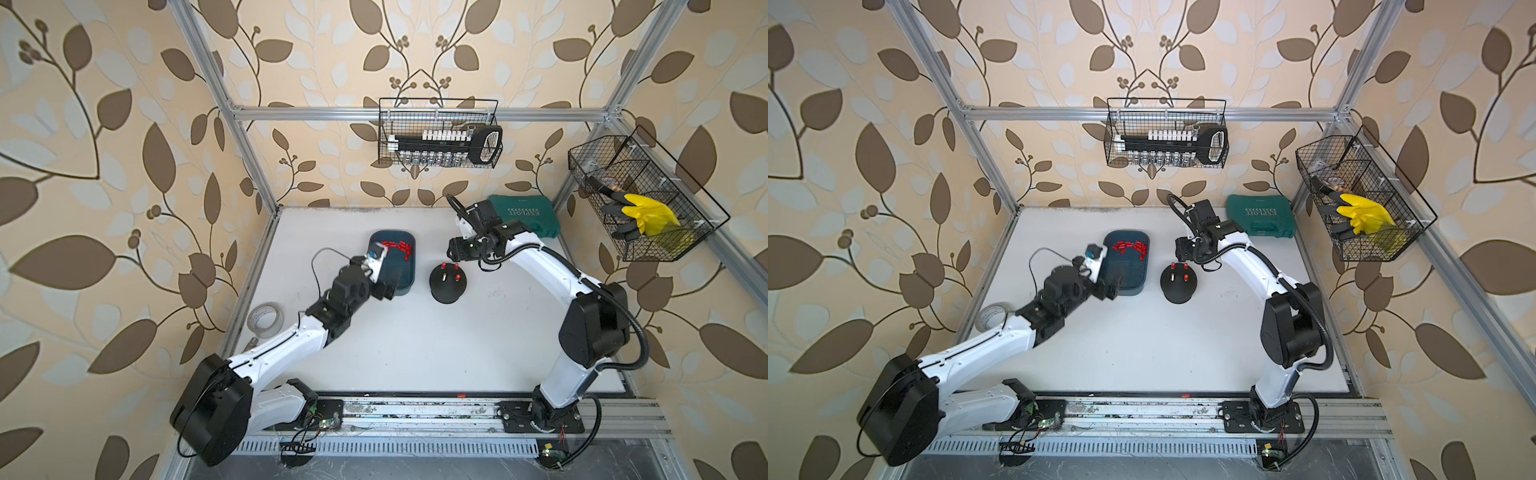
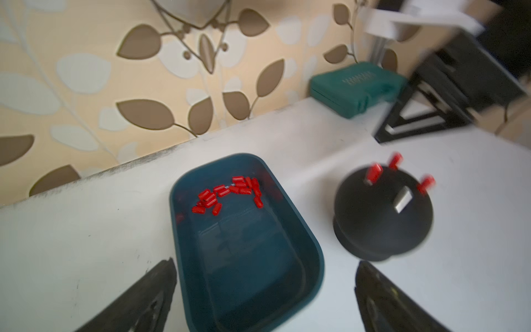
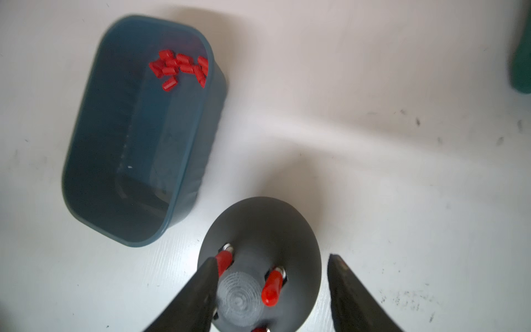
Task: Cover the protruding screws with screw protection sleeves
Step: Pick up the screw protection sleeve from the storage box.
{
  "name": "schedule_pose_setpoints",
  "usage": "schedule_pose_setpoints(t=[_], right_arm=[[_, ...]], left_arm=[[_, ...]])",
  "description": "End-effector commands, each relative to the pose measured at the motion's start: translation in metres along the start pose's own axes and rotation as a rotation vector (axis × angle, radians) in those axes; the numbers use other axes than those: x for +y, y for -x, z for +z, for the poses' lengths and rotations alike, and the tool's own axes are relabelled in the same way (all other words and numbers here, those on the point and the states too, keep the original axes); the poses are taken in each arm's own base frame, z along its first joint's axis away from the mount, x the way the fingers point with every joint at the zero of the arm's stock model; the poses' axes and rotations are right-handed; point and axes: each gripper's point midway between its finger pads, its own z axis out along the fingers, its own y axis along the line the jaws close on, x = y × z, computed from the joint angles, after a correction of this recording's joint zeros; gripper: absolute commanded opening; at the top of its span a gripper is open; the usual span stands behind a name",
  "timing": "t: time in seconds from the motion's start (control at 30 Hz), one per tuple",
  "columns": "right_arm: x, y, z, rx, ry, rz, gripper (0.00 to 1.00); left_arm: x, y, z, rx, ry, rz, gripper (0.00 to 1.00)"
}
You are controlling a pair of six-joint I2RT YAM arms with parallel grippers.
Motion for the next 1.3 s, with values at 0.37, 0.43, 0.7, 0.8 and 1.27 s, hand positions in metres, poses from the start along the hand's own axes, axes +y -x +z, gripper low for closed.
schedule_pose_setpoints(t=[0.37,0.43,0.7,0.8,1.27], right_arm=[[-0.017,-0.041,-0.057,-0.591,0.055,0.139,0.62],[-0.013,-0.049,-0.057,-0.610,0.072,0.124,0.62],[-0.010,-0.057,-0.047,-0.664,0.055,0.097,0.61],[-0.010,-0.060,-0.041,-0.665,0.051,0.091,0.61],[-0.014,-0.064,-0.027,-0.631,0.013,0.095,0.61]], left_arm=[[0.028,-0.059,0.149,0.737,0.157,-0.288,0.52],[0.029,-0.064,0.160,0.751,0.159,-0.277,0.50],[0.026,-0.085,0.193,0.773,0.124,-0.250,0.45],[0.023,-0.095,0.200,0.786,0.125,-0.245,0.45],[-0.008,-0.125,0.207,0.833,0.031,-0.286,0.36]])
